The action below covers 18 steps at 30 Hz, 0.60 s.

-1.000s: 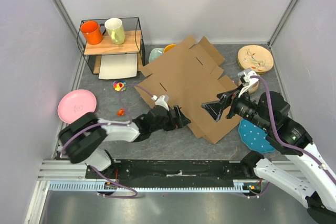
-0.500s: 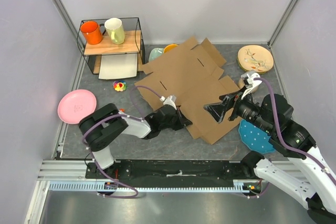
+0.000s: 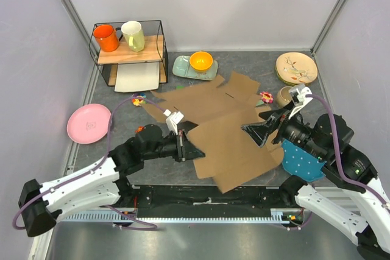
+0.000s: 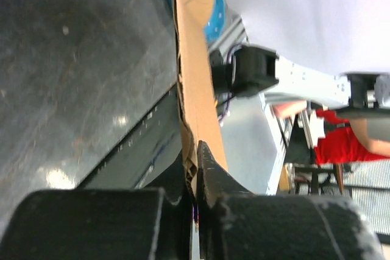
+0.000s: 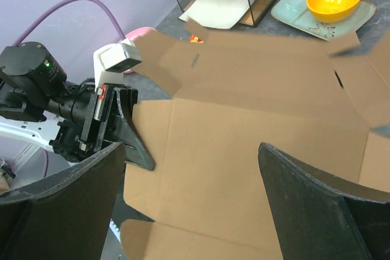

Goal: Fold the paper box

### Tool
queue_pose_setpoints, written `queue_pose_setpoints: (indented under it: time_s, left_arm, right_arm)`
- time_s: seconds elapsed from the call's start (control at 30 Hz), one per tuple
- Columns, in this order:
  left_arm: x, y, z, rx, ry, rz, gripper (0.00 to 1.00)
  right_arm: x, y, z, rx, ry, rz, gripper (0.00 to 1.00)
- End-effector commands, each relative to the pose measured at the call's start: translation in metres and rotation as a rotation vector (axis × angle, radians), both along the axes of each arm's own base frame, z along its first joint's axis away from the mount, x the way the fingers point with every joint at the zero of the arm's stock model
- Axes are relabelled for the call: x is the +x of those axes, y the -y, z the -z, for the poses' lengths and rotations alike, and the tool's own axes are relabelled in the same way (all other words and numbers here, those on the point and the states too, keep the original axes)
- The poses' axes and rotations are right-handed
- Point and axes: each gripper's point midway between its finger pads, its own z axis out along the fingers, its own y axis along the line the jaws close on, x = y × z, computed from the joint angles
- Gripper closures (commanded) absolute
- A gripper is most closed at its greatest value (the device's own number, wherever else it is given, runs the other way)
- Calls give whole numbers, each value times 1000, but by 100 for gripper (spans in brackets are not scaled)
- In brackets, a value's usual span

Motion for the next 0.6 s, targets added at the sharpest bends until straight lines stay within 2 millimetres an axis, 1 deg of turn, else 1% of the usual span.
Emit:
queue_pose_setpoints:
  time_s: [0.0,0.03,0.1,0.13,0.2,0.23,0.27,0.3,0.33,0.37,0.4,0.43,0.47,0.5,0.53,0.57]
  left_arm:
    - [-48,-29,44,139,-117,156,98]
    - [-57,-35,59,161,-164,175,98]
    - [-74,-40,69,157,-247,226,98]
    - [-83,-46,84,184,-290,242,98]
    - [-92,-53,98,205,-337,256,98]
    - [-92,-55,103,221,-341,246,98]
    - [-93,-63,111,268,-351,230,65]
    - [-87,-66,115,291,-333,191,50]
    - [-82,-66,107,283,-305,171,35]
    - [-77,-71,109,315,-291,133,8]
    - [-72,-69,96,297,-256,117,1]
    - [-67,-71,88,290,-227,95,1]
    - [-59,-77,87,322,-197,45,1]
    - [-52,-76,69,304,-161,22,0]
    - [-47,-78,62,310,-137,-2,1]
    - [-30,-84,57,335,-90,-90,1]
  right_arm:
    - [-10,0,-2,17,5,-32,2]
    - [-12,0,0,17,3,-41,2]
    - [-13,-1,4,15,-3,-49,2]
    - [-14,-1,6,12,-6,-55,2]
    - [-15,-1,10,5,-7,-59,2]
    - [-15,-1,11,2,-8,-59,2]
    - [-15,-1,15,-3,-14,-59,2]
    - [-14,-1,16,-5,-14,-58,2]
    - [-14,-1,18,-11,-12,-59,2]
    - [-13,-1,20,-15,-16,-57,2]
    - [-14,-1,20,-16,-13,-59,2]
    - [-13,0,21,-22,-9,-56,2]
    - [-11,0,22,-27,-8,-49,2]
    - [-10,1,24,-32,-9,-45,2]
    - [-9,1,24,-40,-4,-43,2]
    - [-8,1,26,-44,-4,-41,2]
